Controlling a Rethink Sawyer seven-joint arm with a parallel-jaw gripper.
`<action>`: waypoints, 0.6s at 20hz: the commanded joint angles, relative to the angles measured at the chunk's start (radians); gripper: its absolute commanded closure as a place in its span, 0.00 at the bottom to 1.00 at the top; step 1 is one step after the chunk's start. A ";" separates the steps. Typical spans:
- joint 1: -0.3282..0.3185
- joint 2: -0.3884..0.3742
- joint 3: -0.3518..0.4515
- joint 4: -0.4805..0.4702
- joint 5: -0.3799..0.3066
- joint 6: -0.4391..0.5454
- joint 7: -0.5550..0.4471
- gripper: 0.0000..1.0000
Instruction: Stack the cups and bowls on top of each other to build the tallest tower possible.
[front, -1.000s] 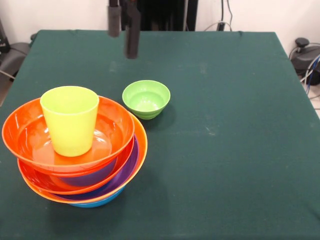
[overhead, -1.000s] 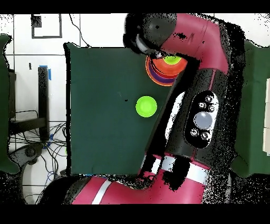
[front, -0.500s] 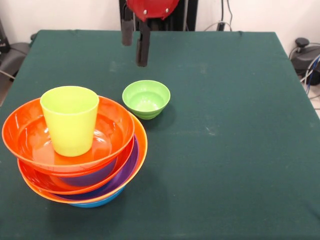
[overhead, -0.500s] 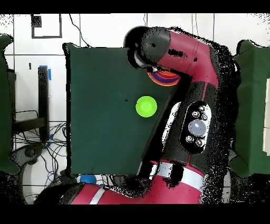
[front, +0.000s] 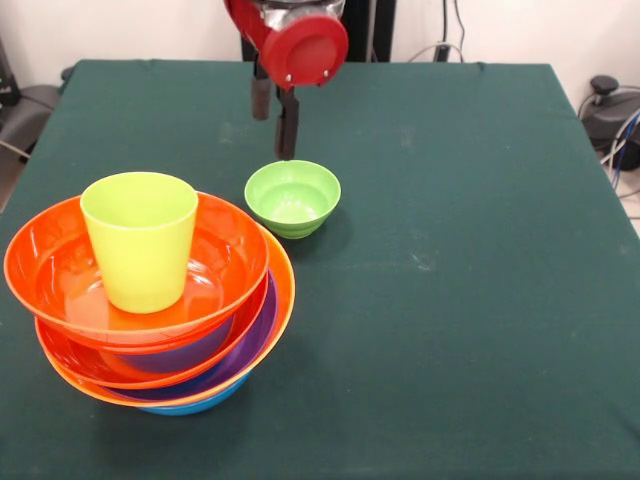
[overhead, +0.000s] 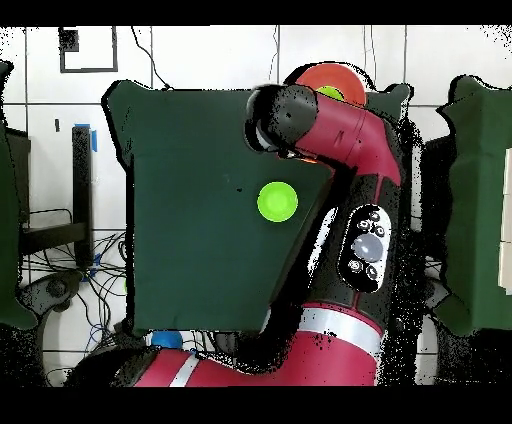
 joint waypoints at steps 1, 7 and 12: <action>0.003 0.042 0.133 0.156 0.012 -0.076 0.026 0.00; -0.008 0.051 0.140 0.215 0.002 -0.125 0.015 0.00; -0.015 0.044 0.139 0.270 -0.009 -0.147 0.005 0.00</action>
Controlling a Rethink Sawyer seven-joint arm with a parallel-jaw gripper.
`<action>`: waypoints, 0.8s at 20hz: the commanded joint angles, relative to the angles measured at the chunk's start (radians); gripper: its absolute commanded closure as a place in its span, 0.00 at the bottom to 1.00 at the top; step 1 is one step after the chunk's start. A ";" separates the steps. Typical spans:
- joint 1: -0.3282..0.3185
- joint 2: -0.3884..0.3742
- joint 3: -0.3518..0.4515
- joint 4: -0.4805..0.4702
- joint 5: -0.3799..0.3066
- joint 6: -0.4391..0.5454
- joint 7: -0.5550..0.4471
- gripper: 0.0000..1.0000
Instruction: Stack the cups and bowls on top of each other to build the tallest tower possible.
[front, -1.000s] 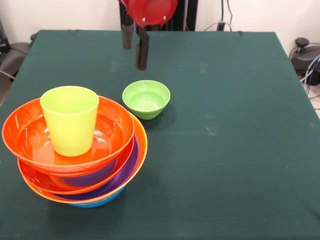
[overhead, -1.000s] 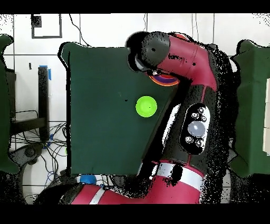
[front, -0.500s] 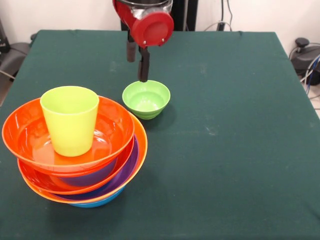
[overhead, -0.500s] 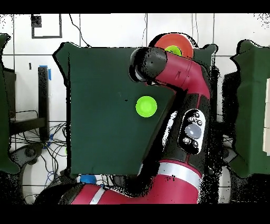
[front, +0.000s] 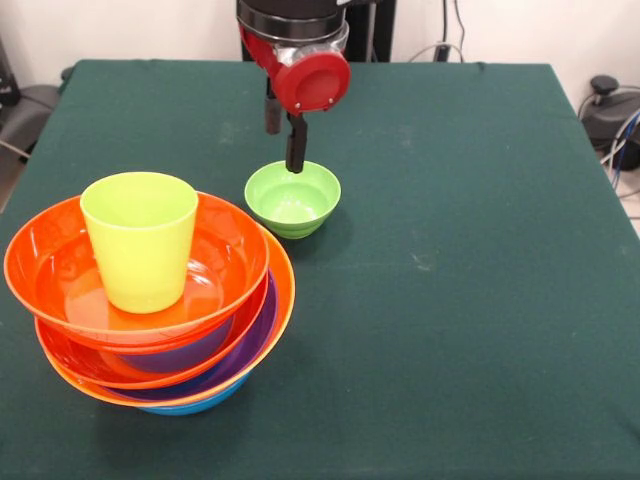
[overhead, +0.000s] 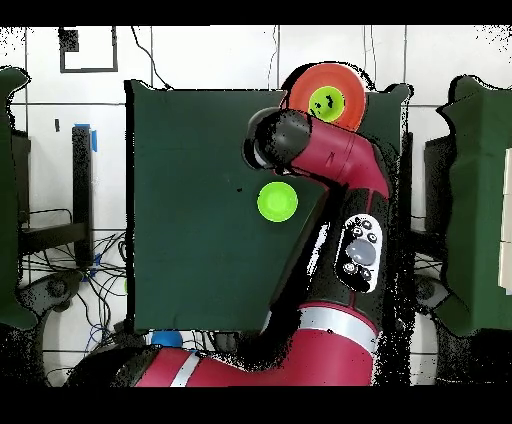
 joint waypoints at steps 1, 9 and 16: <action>-0.017 0.040 0.124 0.174 -0.010 -0.077 0.001 0.00; -0.035 0.038 0.134 0.220 -0.019 -0.121 -0.012 0.00; -0.063 0.074 0.162 0.241 -0.026 -0.196 -0.024 0.00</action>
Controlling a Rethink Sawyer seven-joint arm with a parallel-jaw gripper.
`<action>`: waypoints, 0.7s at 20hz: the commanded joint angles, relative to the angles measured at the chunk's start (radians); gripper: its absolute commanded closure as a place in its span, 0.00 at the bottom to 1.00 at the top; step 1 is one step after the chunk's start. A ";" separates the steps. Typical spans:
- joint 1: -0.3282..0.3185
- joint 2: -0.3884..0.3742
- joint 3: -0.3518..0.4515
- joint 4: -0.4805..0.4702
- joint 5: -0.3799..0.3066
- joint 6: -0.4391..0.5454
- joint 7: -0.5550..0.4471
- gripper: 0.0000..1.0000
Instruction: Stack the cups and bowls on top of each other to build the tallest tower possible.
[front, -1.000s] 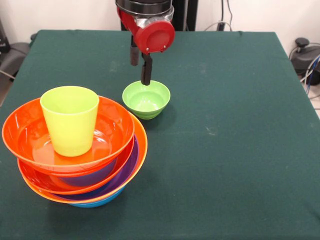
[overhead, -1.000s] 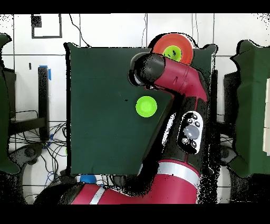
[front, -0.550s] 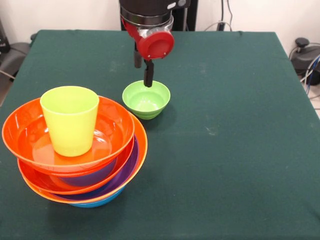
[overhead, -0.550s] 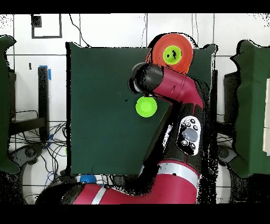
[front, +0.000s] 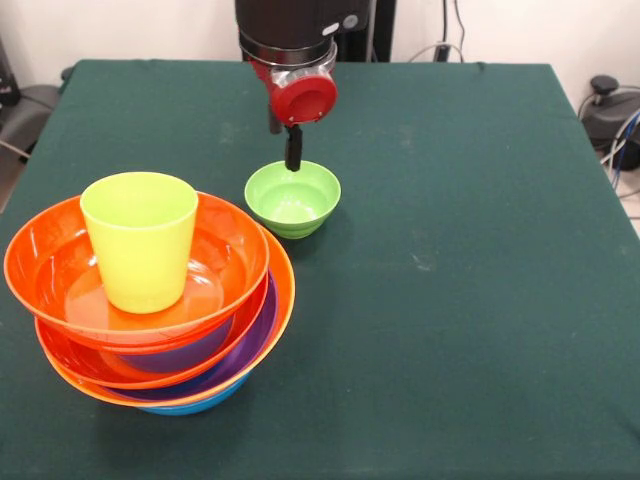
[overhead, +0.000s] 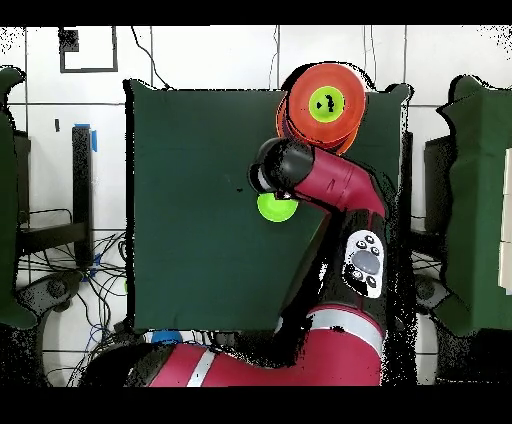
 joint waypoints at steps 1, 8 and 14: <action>-0.037 0.079 0.143 0.102 -0.026 -0.135 -0.024 0.00; -0.076 0.127 0.174 0.109 -0.032 -0.238 -0.030 0.00; -0.103 0.176 0.202 0.106 -0.049 -0.273 -0.048 0.00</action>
